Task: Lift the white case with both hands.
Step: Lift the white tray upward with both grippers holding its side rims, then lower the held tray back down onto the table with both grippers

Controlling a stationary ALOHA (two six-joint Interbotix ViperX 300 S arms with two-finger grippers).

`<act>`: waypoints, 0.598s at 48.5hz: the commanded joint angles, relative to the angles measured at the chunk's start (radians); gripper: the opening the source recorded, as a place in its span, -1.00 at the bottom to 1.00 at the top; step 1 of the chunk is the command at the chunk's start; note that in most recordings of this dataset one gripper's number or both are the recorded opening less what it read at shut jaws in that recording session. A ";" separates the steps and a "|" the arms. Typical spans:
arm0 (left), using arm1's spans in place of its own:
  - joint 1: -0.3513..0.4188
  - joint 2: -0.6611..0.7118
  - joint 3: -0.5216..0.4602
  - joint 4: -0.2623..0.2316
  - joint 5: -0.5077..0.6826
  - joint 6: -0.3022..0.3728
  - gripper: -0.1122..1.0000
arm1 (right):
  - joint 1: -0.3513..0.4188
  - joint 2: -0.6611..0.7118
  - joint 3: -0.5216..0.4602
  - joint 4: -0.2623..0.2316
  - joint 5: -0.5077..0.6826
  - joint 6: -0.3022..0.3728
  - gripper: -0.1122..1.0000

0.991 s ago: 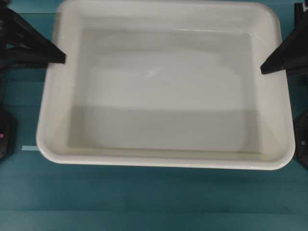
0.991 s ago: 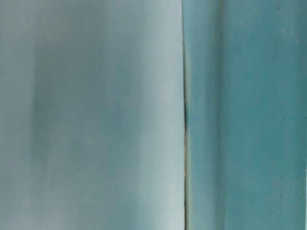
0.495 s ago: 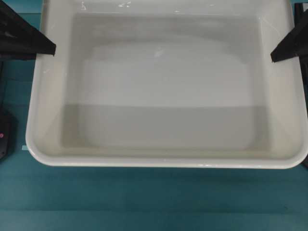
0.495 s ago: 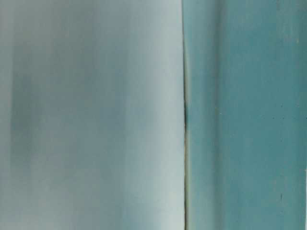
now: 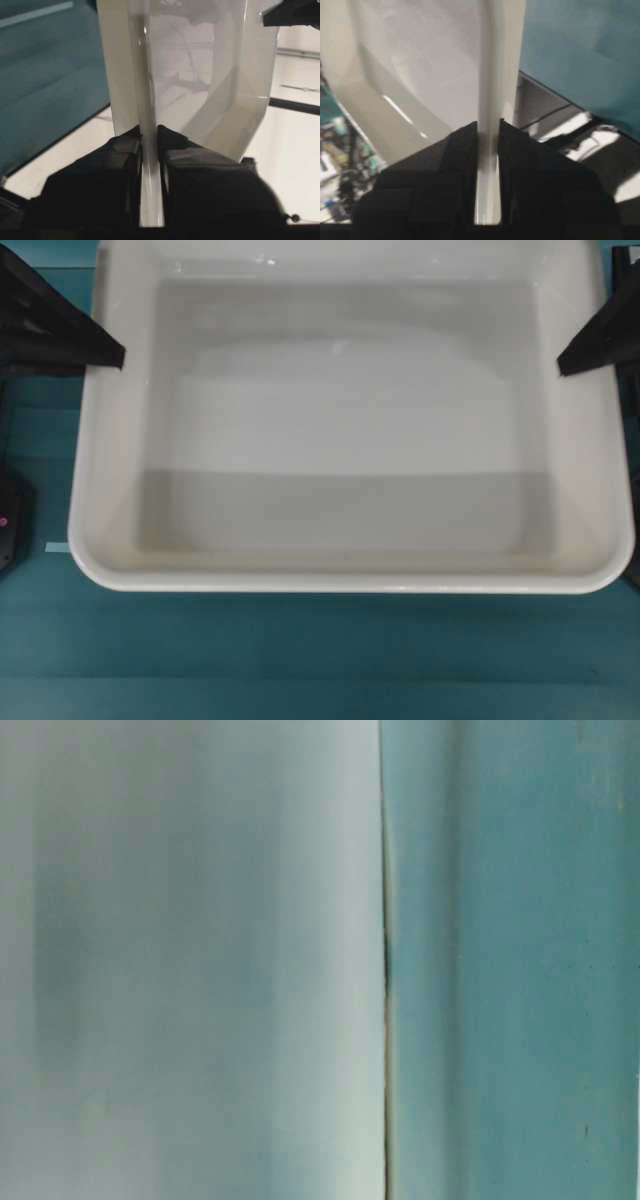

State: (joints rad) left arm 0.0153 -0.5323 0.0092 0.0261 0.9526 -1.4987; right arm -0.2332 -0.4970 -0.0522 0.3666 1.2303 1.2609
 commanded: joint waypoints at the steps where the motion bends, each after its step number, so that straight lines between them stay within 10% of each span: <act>1: -0.002 0.072 0.011 0.003 -0.066 0.009 -0.69 | 0.008 0.043 0.029 0.014 -0.078 -0.025 -0.64; 29: -0.003 0.029 0.434 0.005 -0.322 -0.044 -0.69 | 0.091 -0.107 0.571 0.048 -0.443 -0.080 -0.64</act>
State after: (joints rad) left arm 0.0153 -0.5323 0.4357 0.0276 0.7041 -1.5340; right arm -0.1488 -0.6274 0.5016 0.4004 0.9050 1.2241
